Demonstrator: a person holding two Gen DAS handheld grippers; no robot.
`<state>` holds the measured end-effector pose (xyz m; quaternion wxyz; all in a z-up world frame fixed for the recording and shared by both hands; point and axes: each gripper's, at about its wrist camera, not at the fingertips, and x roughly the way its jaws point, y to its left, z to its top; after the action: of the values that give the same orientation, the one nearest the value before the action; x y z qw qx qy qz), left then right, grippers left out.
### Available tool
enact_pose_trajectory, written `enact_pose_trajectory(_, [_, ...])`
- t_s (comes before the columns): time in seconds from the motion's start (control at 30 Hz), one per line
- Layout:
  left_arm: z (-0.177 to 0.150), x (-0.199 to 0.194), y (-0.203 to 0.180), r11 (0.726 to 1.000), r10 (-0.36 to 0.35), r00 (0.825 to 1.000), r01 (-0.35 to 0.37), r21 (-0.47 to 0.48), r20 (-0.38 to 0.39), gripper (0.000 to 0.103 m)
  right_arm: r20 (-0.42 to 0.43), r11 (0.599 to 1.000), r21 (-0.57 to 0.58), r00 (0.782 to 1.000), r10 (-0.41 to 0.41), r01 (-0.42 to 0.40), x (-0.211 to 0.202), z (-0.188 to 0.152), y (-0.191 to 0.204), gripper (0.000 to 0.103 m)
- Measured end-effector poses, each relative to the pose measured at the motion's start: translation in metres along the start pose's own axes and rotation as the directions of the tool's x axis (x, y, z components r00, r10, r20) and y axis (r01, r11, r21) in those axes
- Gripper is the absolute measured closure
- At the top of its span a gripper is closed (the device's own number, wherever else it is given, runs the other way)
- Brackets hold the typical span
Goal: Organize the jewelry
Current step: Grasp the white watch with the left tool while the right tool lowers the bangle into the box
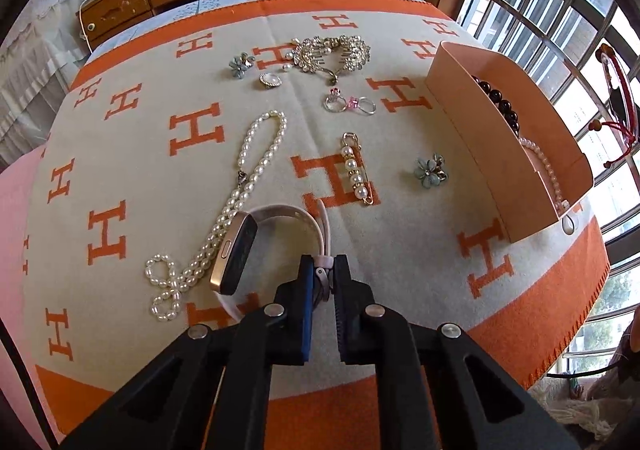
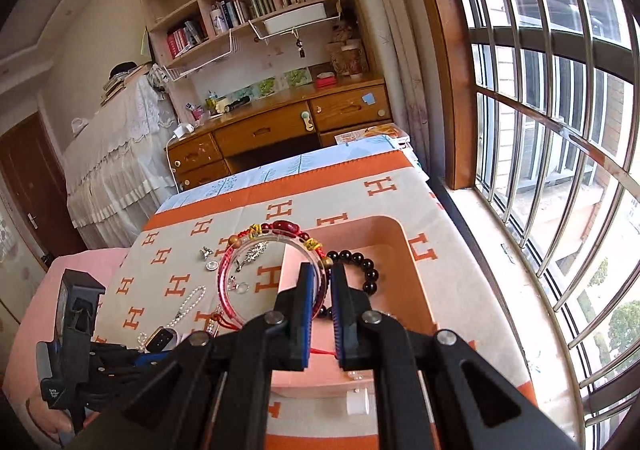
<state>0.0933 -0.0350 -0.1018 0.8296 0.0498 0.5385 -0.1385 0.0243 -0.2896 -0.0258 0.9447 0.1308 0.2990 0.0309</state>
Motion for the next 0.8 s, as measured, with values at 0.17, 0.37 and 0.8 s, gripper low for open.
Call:
enact_pose_trajectory(0.17, [0.014, -0.04, -0.004, 1.0, -0.006, 0.995, 0.007, -0.014, 0.099, 0.096, 0.01, 1.0, 0.02, 1.0, -0.009, 0.009, -0.004, 0.0, -0.009, 0.095])
enact_pose_trajectory(0.37, [0.046, -0.095, -0.033, 0.996, -0.08, 0.97, 0.071, 0.049, 0.23, 0.096, -0.005, 0.998, 0.055, 1.0, -0.029, 0.029, -0.003, -0.004, -0.024, 0.095])
enact_pose_trajectory(0.8, [0.112, -0.067, -0.141, 0.959, -0.236, 0.952, 0.196, 0.206, 0.195, 0.096, -0.06, 0.987, 0.139, 0.996, -0.072, 0.08, 0.01, -0.014, -0.057, 0.095])
